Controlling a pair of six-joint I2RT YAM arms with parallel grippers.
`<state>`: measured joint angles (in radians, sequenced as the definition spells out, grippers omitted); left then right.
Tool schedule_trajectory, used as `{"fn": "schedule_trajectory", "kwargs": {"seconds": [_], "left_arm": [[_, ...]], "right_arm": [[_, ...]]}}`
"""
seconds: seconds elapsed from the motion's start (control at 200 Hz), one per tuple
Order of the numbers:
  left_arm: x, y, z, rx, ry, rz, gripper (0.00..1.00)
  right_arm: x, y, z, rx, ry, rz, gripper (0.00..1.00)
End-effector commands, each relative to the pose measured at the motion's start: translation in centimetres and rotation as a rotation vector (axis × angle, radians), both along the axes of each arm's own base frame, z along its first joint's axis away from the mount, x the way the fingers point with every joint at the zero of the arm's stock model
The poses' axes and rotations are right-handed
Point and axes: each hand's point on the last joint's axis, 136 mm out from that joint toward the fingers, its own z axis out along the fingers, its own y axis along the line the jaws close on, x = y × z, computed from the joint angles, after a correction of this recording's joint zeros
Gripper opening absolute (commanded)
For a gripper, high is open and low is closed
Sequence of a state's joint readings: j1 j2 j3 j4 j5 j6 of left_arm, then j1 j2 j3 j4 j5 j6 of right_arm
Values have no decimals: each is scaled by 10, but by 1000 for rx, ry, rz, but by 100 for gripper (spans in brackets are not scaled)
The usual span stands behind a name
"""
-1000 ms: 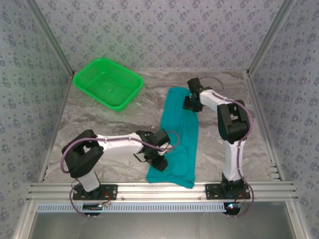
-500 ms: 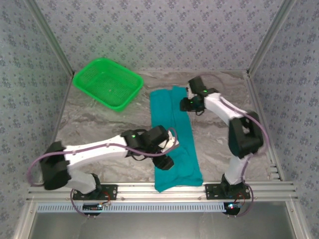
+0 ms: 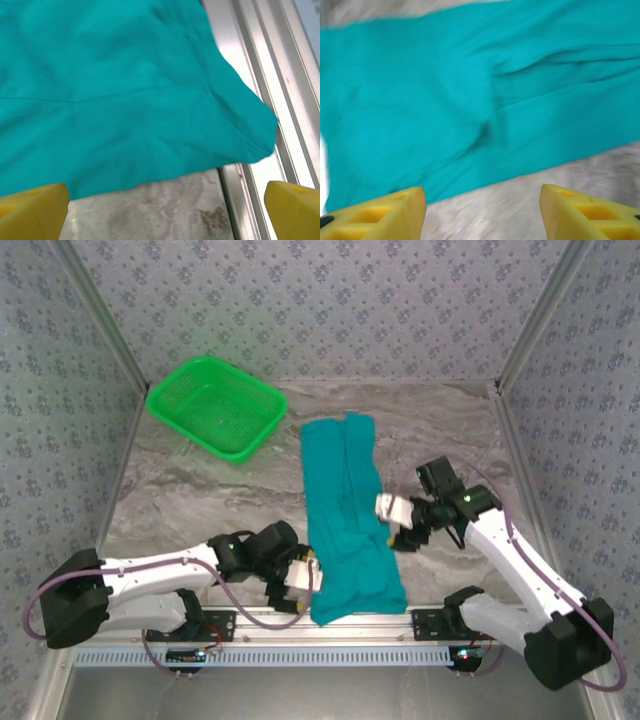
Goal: Fold the inside-out t-shirt
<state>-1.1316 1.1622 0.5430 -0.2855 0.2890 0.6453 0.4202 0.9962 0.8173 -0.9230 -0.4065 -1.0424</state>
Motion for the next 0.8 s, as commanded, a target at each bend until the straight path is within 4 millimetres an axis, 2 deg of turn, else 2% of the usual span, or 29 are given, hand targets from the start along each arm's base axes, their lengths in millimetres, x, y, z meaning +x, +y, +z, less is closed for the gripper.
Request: {"fn": "schedule_trajectory", "kwargs": {"seconds": [0.0, 0.085, 0.165, 0.27, 0.345, 0.555, 0.665, 0.735, 0.795], "left_arm": [[8, -15, -5, -6, -174, -135, 98], [2, -19, -19, -33, -164, -156, 93], [0, -21, -22, -78, -158, -146, 90], [-8, -25, -19, -120, -178, -215, 85], [-15, -26, -20, -90, -185, -275, 83], [-23, -24, -39, -6, -177, -338, 77], [-26, -23, -51, 45, -174, -373, 70], [-24, -22, -55, 81, -180, -381, 64], [-24, -23, -55, 88, -178, -388, 53]], "right_arm": [[-64, -15, -29, -105, -38, 403, 65], [-86, -15, -50, -157, -65, 529, 65], [-97, -18, -66, -226, -97, 623, 65], [-100, -22, -84, -283, -150, 712, 65], [-96, -25, -91, -317, -184, 738, 65], [-94, -31, -107, -352, -230, 821, 60], [-96, -23, -109, -310, -245, 847, 51], [-96, -22, -108, -307, -249, 858, 38], [-97, -22, -106, -306, -250, 866, 24]]}}
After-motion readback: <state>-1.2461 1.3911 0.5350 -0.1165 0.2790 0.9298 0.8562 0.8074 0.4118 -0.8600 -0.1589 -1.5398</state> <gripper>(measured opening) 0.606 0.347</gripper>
